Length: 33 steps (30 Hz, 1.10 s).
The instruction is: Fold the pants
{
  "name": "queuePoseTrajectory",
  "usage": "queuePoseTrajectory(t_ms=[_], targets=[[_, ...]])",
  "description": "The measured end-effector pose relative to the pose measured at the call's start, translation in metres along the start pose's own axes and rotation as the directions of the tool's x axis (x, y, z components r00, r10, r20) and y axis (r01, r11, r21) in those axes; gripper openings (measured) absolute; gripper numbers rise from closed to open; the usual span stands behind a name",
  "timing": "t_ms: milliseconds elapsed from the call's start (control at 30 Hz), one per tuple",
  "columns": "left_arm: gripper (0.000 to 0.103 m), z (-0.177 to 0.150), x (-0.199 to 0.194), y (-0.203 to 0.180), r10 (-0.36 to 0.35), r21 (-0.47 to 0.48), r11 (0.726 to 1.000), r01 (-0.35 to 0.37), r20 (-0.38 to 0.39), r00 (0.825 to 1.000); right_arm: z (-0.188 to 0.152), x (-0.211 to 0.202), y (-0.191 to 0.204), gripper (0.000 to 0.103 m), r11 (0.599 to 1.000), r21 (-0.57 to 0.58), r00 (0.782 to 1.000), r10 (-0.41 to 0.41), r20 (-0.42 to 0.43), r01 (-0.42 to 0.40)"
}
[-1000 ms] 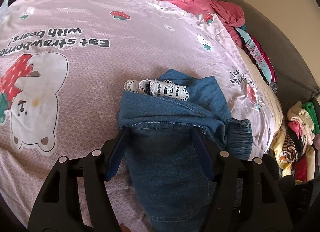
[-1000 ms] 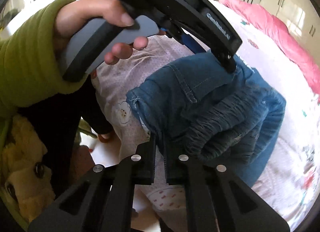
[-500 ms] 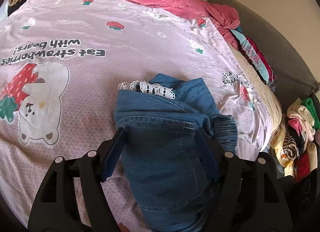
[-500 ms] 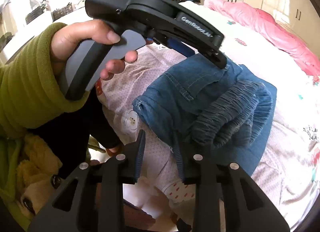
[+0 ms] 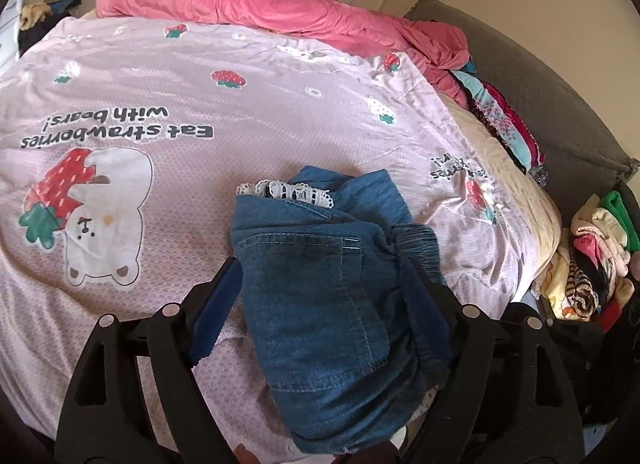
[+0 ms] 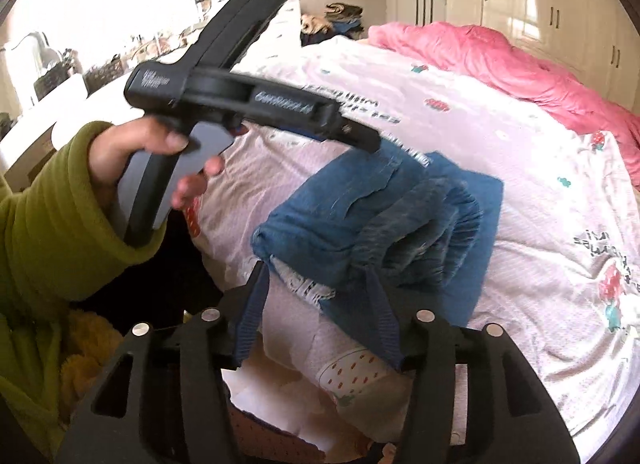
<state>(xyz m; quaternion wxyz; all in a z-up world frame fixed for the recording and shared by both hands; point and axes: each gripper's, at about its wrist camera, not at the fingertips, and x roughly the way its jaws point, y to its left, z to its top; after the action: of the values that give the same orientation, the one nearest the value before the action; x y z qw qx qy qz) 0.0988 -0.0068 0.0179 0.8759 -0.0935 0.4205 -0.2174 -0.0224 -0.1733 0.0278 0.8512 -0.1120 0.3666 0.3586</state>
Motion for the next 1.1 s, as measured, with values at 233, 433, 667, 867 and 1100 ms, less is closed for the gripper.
queuePoseTrajectory(t_ms=[233,433,667,867,1100], targets=[[0.081,-0.002,-0.018,-0.004,0.004,0.013,1.000,-0.004,0.038,0.999,0.004,-0.012,-0.012,0.055,0.997,0.063,0.997,-0.047,0.055,0.043],[0.087,-0.005,-0.029,-0.009,0.004,0.023,1.000,-0.005,0.053,0.999,0.005,-0.024,-0.037,0.068,0.977,0.176,0.986,-0.136,0.093,0.118],[0.093,-0.008,-0.035,-0.011,0.023,0.033,0.999,-0.025,0.064,0.998,-0.002,-0.033,-0.063,0.068,0.942,0.262,0.967,-0.240,0.086,0.211],[0.093,-0.015,-0.029,-0.007,0.039,0.027,0.999,-0.040,0.045,0.998,-0.008,-0.033,-0.078,0.068,0.920,0.307,0.961,-0.271,0.052,0.243],[0.093,-0.024,-0.013,0.007,0.056,-0.004,0.998,-0.056,-0.001,0.998,-0.013,-0.019,-0.097,0.068,0.896,0.371,0.965,-0.263,-0.001,0.245]])
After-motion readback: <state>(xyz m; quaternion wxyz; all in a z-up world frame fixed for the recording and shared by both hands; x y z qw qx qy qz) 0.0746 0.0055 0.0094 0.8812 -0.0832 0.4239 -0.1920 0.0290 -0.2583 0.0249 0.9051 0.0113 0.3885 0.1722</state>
